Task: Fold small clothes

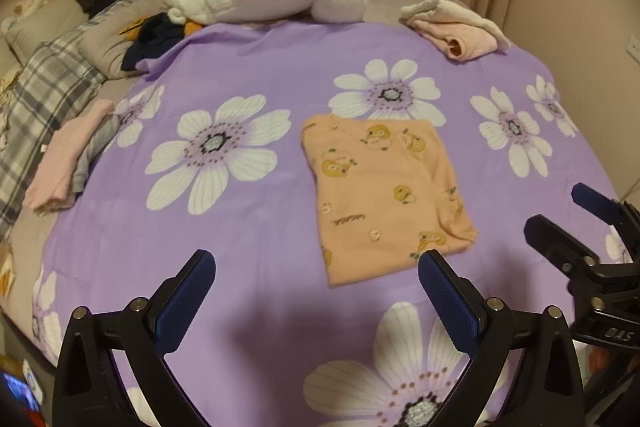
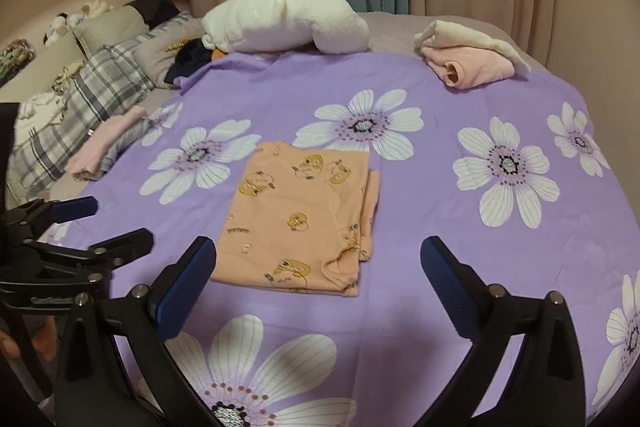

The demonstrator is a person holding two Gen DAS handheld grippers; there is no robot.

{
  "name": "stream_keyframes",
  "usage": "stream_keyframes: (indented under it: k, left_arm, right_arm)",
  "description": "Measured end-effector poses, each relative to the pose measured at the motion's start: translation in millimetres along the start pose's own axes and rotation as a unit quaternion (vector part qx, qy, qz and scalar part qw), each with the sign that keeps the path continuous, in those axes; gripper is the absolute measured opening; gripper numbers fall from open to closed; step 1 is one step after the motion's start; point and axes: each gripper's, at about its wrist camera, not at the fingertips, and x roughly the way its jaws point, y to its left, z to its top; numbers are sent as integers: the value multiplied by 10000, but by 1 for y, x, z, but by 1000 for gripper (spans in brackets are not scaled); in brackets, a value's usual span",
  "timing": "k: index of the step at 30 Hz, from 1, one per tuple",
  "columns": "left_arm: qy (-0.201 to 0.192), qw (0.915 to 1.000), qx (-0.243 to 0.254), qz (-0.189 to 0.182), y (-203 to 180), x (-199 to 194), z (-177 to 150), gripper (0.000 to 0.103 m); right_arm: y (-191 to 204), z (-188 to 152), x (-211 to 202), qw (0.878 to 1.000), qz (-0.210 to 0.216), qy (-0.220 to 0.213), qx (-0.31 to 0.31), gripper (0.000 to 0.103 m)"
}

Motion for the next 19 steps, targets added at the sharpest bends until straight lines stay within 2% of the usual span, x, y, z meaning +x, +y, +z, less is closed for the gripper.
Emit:
stream_keyframes:
  k: [6,19]
  left_arm:
    - [105,9999,20,61,-3,-1,-7,100]
    - [184,9998,-26,40,-3,0,-9,100]
  right_arm:
    - [2,-8,11,9996,27,247,98,103]
    - [4,-11,8,9995,61,263,137,103]
